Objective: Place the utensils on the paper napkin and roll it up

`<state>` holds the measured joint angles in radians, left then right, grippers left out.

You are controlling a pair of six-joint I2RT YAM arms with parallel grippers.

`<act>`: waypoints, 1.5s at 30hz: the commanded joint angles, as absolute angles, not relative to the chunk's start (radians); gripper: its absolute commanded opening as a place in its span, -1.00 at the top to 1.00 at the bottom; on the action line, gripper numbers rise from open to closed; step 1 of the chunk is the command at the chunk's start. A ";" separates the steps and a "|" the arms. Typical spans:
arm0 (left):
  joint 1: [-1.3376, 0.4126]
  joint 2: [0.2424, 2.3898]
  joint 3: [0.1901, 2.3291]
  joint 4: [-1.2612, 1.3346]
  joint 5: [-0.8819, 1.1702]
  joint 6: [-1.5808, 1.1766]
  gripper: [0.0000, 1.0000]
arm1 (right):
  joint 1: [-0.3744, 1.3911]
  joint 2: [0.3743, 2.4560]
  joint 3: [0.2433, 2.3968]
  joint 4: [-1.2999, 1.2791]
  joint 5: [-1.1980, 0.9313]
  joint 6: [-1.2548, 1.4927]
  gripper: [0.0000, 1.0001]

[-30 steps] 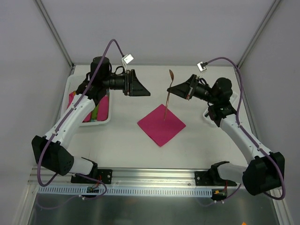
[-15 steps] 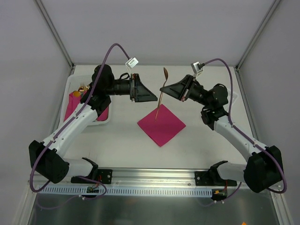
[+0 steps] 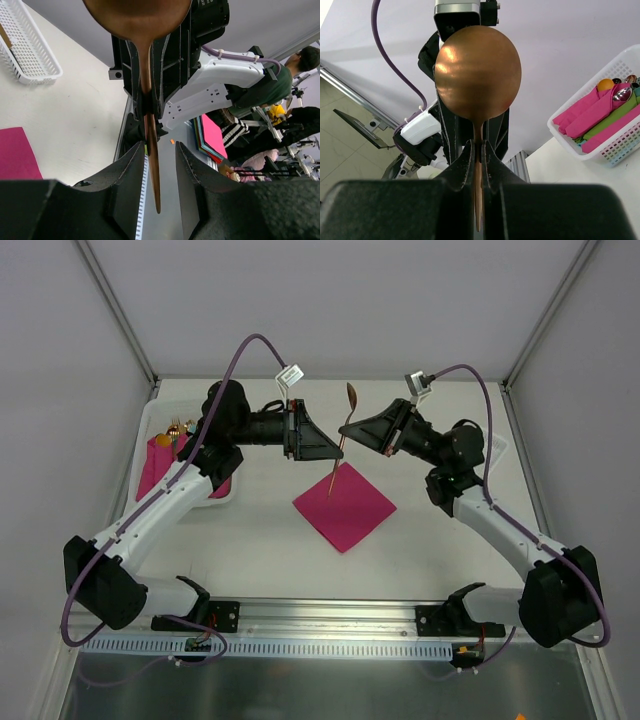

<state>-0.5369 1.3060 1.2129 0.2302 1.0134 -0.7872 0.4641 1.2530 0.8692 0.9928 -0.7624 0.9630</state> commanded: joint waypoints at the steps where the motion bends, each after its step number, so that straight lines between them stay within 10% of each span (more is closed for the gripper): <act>1: -0.541 1.305 1.247 0.308 1.031 -0.810 0.38 | 0.472 1.267 0.873 1.124 -0.745 1.000 1.00; 6: -0.545 1.313 1.244 0.321 1.034 -0.818 0.44 | 0.472 1.284 0.870 1.149 -0.746 1.014 1.00; 13: -0.545 1.312 1.236 0.316 1.026 -0.819 1.00 | 0.474 1.293 0.874 1.129 -0.750 1.011 0.95; 17: -0.548 1.327 1.238 0.213 0.945 -0.776 1.00 | 0.466 1.269 0.842 0.971 -0.719 0.942 -0.38; 25: -0.584 1.385 1.255 -0.181 0.509 -0.560 1.00 | 0.232 0.887 0.804 -0.100 -0.394 0.492 -0.92; 32: -0.756 1.590 1.373 -0.426 0.025 -0.546 1.00 | 0.199 0.697 0.838 -0.532 -0.207 0.238 -0.96; 45: -0.795 2.002 1.647 -0.584 -0.113 -0.575 1.00 | 0.199 0.644 0.764 -0.601 -0.186 0.226 -0.96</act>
<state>-0.7979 1.9907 1.5826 -0.5480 -0.0555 -0.5831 0.1989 0.6369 0.7658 -0.5892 -0.1955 0.2573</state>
